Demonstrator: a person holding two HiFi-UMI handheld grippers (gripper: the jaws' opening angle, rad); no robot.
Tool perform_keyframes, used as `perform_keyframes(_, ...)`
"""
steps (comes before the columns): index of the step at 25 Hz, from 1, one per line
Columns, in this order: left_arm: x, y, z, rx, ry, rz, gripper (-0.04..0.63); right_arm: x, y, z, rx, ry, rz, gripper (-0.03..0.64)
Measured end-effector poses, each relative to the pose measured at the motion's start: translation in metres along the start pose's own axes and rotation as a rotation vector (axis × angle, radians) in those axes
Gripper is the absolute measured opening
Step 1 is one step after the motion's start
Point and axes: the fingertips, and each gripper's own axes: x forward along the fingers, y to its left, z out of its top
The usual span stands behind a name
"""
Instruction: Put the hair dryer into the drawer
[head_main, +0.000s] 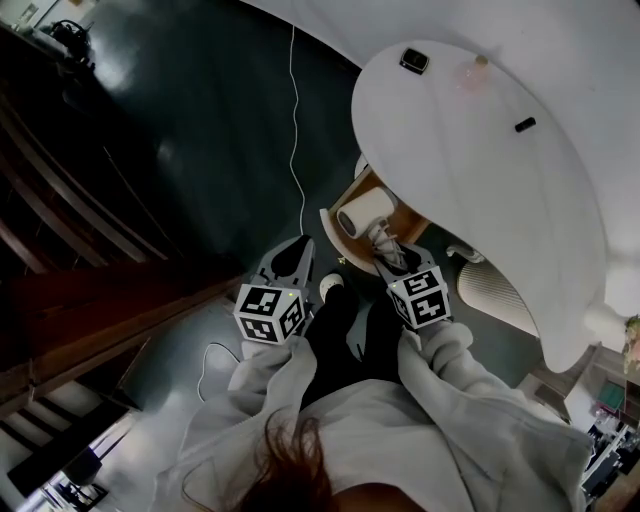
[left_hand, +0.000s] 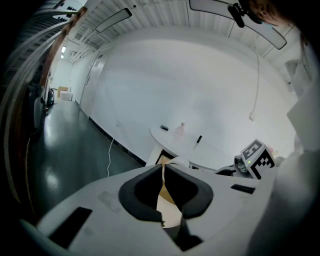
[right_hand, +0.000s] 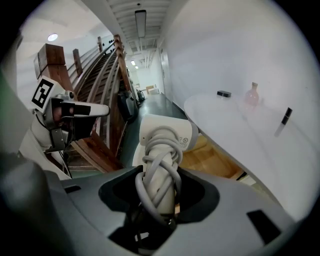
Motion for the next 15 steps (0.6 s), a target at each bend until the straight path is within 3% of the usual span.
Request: perform_keyframes(15,0.004,-0.001,-0.006,-0.009,0.012,-0.006,0.023,0.024,-0.017,-0.019,0.134,0.154,-0.05,0.25)
